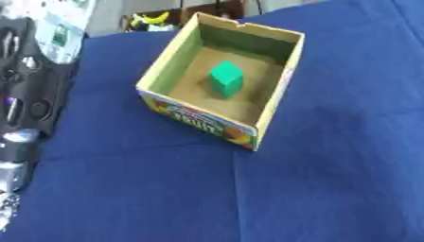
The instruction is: Pick up objects on the table and place them in the box.
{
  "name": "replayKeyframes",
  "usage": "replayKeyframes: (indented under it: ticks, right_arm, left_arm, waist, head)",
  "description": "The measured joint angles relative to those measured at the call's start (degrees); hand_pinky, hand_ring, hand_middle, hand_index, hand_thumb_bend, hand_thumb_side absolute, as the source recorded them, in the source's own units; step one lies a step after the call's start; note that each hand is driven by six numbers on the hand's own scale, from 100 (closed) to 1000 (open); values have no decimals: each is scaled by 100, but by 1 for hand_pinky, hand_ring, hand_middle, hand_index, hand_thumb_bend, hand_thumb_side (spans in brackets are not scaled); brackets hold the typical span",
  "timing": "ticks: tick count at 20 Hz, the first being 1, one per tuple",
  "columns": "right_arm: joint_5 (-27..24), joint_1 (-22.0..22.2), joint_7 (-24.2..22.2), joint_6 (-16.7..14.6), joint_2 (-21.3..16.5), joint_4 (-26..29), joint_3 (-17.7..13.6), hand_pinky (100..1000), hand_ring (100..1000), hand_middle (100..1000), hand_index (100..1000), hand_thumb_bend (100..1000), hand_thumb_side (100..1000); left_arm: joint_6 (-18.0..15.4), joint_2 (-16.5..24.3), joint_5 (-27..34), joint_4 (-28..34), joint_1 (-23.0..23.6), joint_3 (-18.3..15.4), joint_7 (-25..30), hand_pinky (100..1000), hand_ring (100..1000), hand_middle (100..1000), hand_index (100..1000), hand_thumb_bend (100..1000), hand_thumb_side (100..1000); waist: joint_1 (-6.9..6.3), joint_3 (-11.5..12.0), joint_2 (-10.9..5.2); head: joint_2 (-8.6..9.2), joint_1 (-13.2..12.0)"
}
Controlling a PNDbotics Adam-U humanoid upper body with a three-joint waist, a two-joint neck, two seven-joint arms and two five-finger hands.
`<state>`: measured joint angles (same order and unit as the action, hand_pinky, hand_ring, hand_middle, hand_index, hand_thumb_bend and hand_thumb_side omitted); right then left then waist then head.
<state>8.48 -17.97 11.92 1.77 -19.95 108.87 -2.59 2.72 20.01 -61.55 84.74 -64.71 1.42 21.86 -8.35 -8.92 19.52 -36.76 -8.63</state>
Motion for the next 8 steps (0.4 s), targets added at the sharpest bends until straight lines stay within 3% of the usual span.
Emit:
replayKeyframes:
  ticks: [8]
  right_arm:
    - [7, 82, 153, 13, 27, -1, -146, 871, 899, 756, 897, 100, 1000]
  left_arm:
    - [593, 466, 739, 1200, 1056, -623, -741, 525, 701, 737, 926, 685, 1000]
  waist:
    - [316, 432, 1]
  head:
    - [-121, 151]
